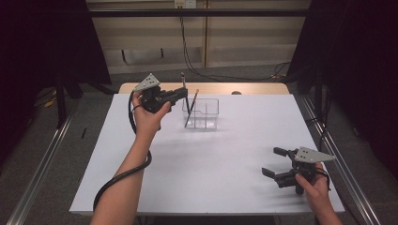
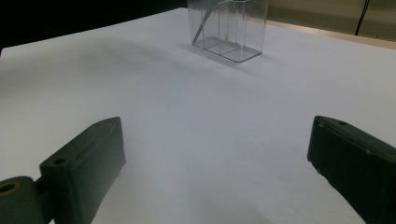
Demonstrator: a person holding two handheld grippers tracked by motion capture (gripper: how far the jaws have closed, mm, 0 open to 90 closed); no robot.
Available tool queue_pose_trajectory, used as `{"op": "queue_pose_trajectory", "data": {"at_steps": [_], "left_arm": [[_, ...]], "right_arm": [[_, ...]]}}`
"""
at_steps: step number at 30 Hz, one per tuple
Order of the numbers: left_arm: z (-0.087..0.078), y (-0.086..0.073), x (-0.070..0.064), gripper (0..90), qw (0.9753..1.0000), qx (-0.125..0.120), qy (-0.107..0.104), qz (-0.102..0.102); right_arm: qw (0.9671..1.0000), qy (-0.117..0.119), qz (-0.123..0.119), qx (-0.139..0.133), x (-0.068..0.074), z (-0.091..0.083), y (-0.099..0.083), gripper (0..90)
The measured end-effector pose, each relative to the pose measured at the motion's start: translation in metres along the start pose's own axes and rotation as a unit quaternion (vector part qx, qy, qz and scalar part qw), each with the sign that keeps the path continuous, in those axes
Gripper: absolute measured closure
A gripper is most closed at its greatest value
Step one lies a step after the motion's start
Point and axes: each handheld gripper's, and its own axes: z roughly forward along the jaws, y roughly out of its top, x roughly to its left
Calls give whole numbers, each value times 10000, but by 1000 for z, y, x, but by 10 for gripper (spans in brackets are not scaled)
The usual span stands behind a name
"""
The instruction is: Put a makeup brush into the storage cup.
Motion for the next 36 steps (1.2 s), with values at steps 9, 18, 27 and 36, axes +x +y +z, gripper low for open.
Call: {"op": "queue_pose_trajectory", "data": {"at_steps": [9, 18, 27, 36], "left_arm": [[5, 9, 2, 839, 10000, -77, 37, 4], [12, 11, 6, 838, 9998, 24, 178, 35], [16, 7, 13, 839, 9994, 59, 345, 18], [23, 5, 13, 839, 9988, 82, 474, 73]], "right_arm": [[10000, -4, -6, -2, 0, 0, 0, 35], [10000, -8, -19, -28, 0, 0, 1, 35], [10000, 8, -11, -17, 0, 0, 1, 35], [10000, 25, -43, -17, 0, 0, 1, 36]]}}
